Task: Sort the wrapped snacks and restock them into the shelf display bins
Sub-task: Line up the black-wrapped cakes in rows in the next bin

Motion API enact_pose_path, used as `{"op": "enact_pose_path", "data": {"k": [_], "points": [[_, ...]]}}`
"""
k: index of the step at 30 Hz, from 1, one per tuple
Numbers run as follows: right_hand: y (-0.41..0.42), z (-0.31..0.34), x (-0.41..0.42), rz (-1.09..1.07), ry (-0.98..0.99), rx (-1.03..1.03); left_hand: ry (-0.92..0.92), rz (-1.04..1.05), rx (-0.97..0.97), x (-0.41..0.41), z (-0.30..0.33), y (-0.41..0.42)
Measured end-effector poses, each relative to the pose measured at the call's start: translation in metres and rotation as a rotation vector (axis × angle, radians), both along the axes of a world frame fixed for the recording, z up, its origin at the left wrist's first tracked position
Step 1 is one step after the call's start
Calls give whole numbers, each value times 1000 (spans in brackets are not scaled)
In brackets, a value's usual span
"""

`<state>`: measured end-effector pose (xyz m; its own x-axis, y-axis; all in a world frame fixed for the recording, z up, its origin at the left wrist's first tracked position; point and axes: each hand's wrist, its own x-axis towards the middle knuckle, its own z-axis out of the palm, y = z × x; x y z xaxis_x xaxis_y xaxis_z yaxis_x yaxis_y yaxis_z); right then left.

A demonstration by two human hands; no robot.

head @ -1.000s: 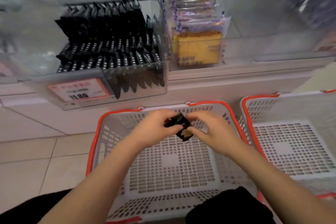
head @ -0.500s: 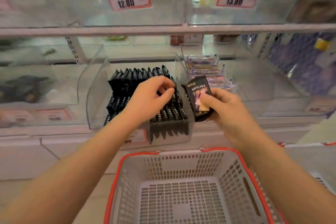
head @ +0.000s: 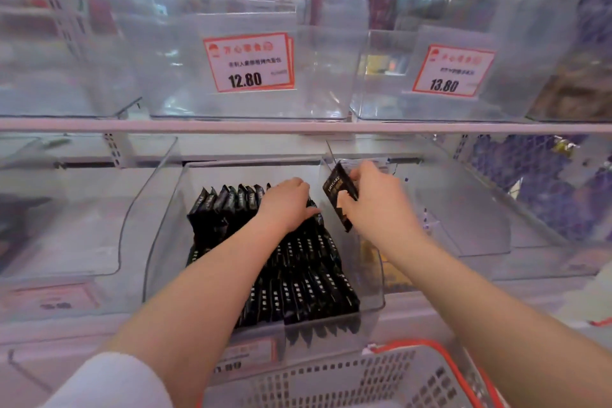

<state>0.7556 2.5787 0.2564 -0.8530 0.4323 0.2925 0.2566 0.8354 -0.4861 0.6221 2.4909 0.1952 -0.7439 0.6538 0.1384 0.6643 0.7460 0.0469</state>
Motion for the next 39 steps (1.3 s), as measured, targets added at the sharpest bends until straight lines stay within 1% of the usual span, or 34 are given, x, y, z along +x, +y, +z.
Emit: {"op": "enact_pose_path", "data": {"k": [3, 6, 9, 13, 16, 18, 22, 25, 28, 29, 31, 33, 36, 37, 39], "points": [[-9, 2, -23, 9, -133, 283, -38, 2, -26, -7, -1, -2], [-18, 0, -51, 20, -204, 424, -31, -15, -40, -10, 2, -9], [-27, -10, -73, 30, -277, 417, -33, -20, -64, -12, 4, -17], [-28, -31, -89, 40, -324, 413, -95, -95, -71, -18, 9, -29], [-27, -46, -92, 115, -469, 410, -101, -56, -42, -20, 9, -38], [-26, -53, -91, 145, -525, 458, -114, -23, -30, -21, 6, -42], [-24, -56, -91, 164, -526, 587, -119, -32, -9, -24, 0, -43], [-21, -50, -97, 188, -507, 586, -71, -51, -70, -25, -6, -43], [-16, -49, -102, 327, -466, 629, -30, -81, -152, -27, -7, -41], [-15, -49, -103, 363, -471, 632, -51, -97, -164, -27, -5, -41], [-13, -51, -103, 391, -488, 618, -156, -106, -164, -27, 4, -43], [-13, -54, -105, 411, -483, 649, -234, -71, -201, -29, 15, -50], [-14, -58, -109, 411, -489, 682, -184, 24, -388, -34, 27, -67], [-15, -57, -111, 411, -508, 668, -165, 59, -423, -36, 29, -74], [-20, -54, -112, 419, -530, 596, -163, 108, -428, -40, 31, -87]]}}
